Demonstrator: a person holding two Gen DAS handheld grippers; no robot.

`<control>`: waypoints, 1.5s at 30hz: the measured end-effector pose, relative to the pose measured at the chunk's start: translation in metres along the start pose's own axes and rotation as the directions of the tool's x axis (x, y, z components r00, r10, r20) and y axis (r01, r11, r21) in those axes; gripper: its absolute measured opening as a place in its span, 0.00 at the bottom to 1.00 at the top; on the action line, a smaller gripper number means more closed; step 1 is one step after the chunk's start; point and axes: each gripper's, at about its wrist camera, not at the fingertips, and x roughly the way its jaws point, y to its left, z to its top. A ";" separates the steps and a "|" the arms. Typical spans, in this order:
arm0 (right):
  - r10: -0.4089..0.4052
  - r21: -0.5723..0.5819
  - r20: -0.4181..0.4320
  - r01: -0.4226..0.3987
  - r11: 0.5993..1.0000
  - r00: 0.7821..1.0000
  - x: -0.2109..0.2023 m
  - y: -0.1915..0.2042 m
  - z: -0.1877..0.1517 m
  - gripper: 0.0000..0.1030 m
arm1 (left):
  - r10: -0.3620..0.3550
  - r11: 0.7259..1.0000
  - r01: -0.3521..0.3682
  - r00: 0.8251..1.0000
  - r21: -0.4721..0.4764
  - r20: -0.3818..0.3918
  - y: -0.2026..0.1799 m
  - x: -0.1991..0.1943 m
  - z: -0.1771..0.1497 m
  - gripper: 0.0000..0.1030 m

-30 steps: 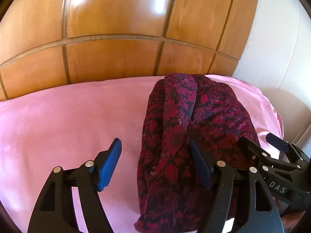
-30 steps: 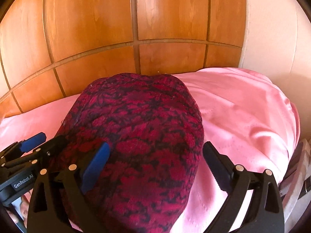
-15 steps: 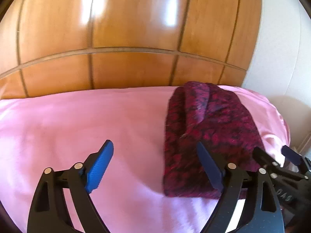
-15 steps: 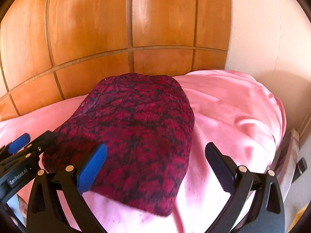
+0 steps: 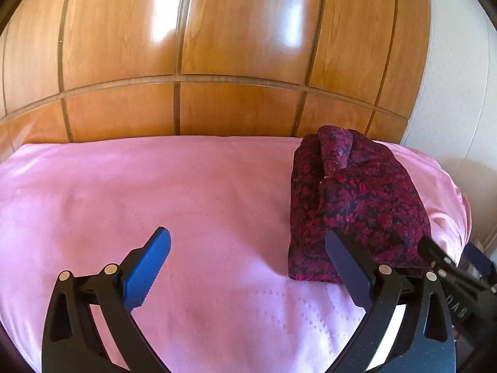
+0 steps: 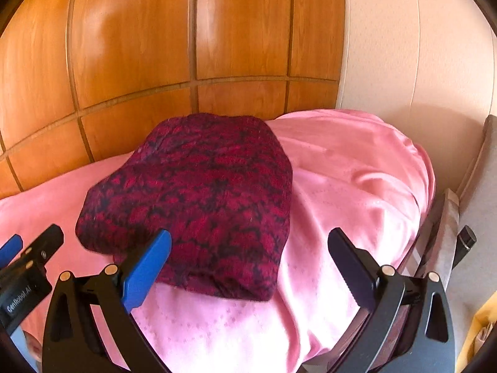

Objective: Fold small clothes

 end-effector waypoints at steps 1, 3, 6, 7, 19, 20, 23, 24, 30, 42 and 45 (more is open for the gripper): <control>-0.001 0.002 -0.002 0.001 1.000 1.000 0.000 0.001 -0.002 0.98 | 0.004 1.000 -0.004 1.000 0.003 0.006 -0.002 -0.002 0.000 0.96; 0.003 0.009 -0.001 -0.003 1.000 1.000 -0.001 0.001 -0.003 0.98 | 0.010 1.000 -0.010 1.000 0.010 0.013 -0.004 -0.005 -0.002 0.96; 0.002 0.013 0.015 -0.002 1.000 1.000 -0.004 -0.001 -0.003 0.98 | 0.007 1.000 -0.007 1.000 0.014 0.012 -0.005 -0.008 -0.003 0.96; 0.002 0.018 0.027 -0.002 1.000 1.000 -0.006 -0.002 -0.003 0.98 | 0.006 1.000 -0.007 1.000 0.016 0.014 -0.005 -0.008 -0.003 0.96; 0.029 0.022 0.063 -0.030 0.999 0.998 -0.015 -0.001 -0.005 0.98 | 0.031 0.999 -0.033 0.998 0.035 0.048 -0.012 -0.015 -0.003 0.96; 0.031 0.022 0.066 -0.032 0.999 0.997 -0.015 -0.001 -0.005 0.98 | 0.033 0.999 -0.035 0.998 0.037 0.053 -0.012 -0.015 -0.003 0.96; 0.032 0.016 0.076 -0.033 0.999 0.997 -0.015 -0.001 -0.004 0.98 | 0.039 0.999 -0.041 0.998 0.033 0.052 -0.011 -0.014 -0.002 0.96; 0.030 0.013 0.079 -0.031 0.999 0.996 -0.015 0.000 -0.004 0.98 | 0.039 0.999 -0.040 0.998 0.030 0.050 -0.011 -0.014 -0.003 0.96; 0.041 0.028 0.084 -0.044 0.999 0.996 -0.014 -0.003 -0.002 0.98 | 0.052 0.997 -0.055 0.997 0.045 0.051 -0.012 -0.014 -0.003 0.96; 0.054 0.018 0.070 -0.056 0.998 0.996 -0.009 0.000 -0.003 0.98 | 0.068 0.997 -0.070 0.997 0.039 0.048 -0.010 -0.011 -0.003 0.96; 0.054 0.018 0.071 -0.055 0.998 0.996 -0.007 0.000 -0.003 0.98 | 0.070 0.997 -0.071 0.997 0.040 0.036 -0.010 -0.008 -0.003 0.96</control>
